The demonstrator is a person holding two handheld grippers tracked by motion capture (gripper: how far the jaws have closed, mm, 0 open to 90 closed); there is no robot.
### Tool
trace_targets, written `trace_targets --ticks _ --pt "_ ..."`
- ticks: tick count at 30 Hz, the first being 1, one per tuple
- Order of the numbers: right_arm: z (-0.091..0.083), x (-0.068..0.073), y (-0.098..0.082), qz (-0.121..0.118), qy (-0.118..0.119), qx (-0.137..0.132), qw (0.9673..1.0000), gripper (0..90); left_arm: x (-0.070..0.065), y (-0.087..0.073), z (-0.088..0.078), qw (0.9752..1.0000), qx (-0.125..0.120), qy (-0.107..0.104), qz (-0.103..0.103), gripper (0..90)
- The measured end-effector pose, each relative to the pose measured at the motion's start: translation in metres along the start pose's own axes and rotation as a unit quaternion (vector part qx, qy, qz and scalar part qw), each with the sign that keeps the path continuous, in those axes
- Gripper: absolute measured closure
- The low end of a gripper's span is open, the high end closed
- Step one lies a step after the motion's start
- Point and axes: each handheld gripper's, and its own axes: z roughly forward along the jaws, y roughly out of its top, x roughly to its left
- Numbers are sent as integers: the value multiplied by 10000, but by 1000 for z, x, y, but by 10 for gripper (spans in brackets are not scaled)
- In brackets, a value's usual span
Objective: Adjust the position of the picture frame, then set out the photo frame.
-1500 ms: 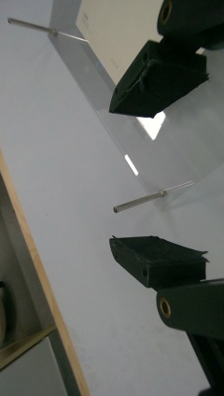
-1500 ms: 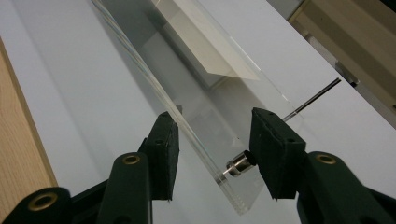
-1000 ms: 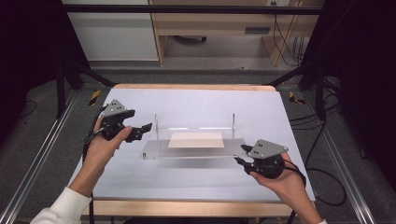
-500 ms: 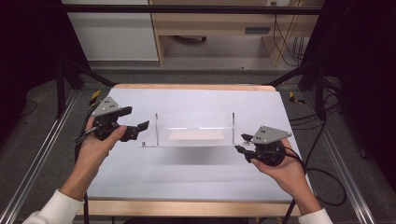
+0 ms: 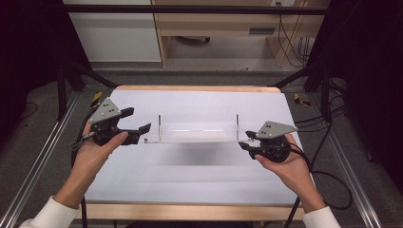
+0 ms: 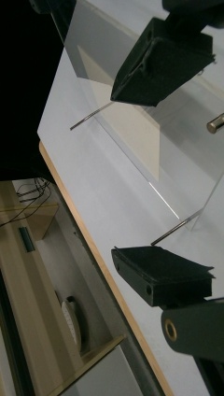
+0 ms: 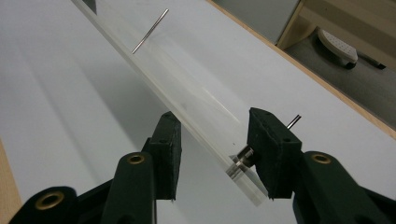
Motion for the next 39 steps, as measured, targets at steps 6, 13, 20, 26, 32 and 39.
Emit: trace_targets --ticks 6,13,20,26,32,39 --pt "1 -3 4 44 -12 2 10000 552 -6 5 -4 9998 -44 10 186 199" --pt "2 -9 10 106 11 5 9999 542 -17 13 -9 9989 -65 -23 468 216" --pt "3 -13 14 139 9 -33 9999 533 -31 14 -8 9958 85 -1 915 225" --pt "4 -14 15 154 16 -60 9999 528 -41 13 -3 9920 146 62 1256 271" --pt "4 -15 15 195 23 -83 9998 521 -48 7 6 9884 298 27 1488 333" --pt "5 -18 18 242 28 -104 9996 514 -52 5 17 9824 412 93 1817 443"
